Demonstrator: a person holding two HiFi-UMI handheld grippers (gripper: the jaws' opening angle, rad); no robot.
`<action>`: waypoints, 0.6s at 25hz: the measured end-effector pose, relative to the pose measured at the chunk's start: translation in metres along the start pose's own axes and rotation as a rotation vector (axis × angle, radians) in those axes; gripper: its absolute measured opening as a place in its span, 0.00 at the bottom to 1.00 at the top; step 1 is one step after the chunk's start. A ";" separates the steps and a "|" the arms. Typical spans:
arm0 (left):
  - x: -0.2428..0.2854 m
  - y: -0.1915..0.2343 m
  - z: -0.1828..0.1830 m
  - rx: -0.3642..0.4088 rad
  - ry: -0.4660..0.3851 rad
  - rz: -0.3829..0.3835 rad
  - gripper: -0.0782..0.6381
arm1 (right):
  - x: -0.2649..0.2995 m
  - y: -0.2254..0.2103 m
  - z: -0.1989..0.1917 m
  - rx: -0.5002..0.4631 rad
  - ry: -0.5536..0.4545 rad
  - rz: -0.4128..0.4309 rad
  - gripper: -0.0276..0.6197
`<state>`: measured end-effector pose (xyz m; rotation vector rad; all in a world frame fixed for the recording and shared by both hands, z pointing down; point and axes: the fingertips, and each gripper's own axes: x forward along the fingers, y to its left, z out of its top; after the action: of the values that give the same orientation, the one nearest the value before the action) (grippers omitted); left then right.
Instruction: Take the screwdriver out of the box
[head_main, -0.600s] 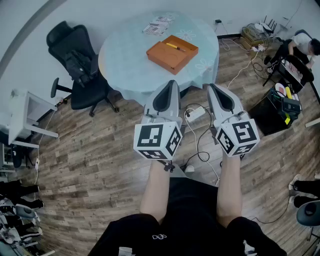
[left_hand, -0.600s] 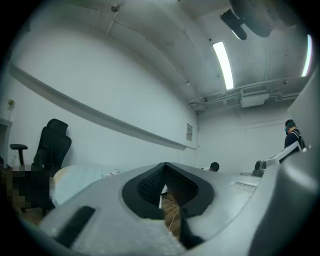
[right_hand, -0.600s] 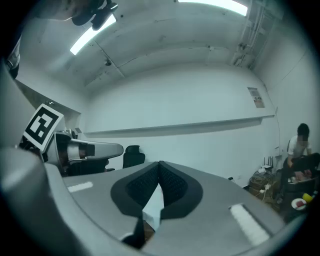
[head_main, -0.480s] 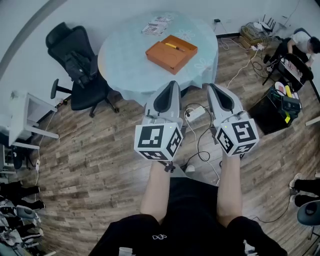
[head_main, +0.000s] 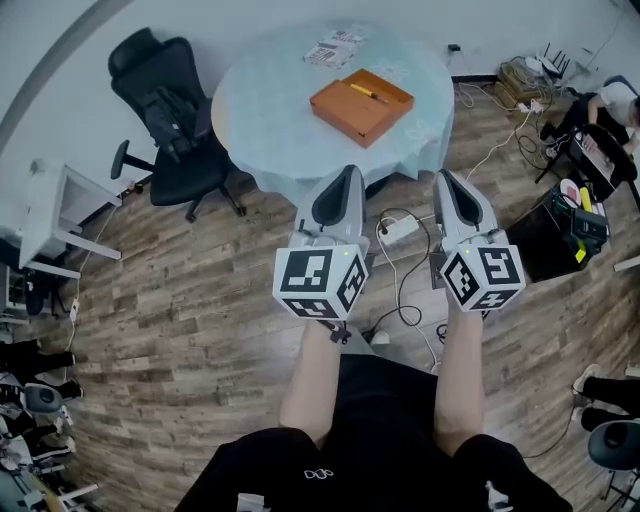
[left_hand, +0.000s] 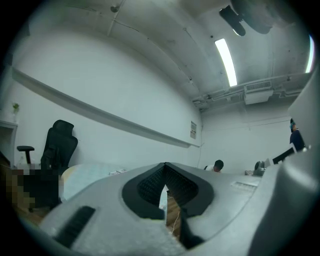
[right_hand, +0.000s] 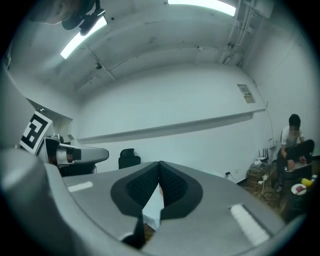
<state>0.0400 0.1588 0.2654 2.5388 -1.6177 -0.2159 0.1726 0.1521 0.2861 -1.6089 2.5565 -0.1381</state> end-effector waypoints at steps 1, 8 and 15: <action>-0.001 0.004 0.000 0.000 0.001 0.010 0.11 | 0.000 -0.003 0.000 0.008 -0.005 -0.009 0.06; -0.005 0.015 0.009 0.022 -0.014 0.048 0.11 | 0.000 -0.025 0.016 0.053 -0.074 -0.066 0.06; -0.006 0.047 0.001 0.027 0.007 0.123 0.11 | 0.027 -0.023 0.013 0.071 -0.077 -0.050 0.06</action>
<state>-0.0047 0.1443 0.2731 2.4451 -1.7789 -0.1732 0.1832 0.1178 0.2752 -1.6203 2.4273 -0.1655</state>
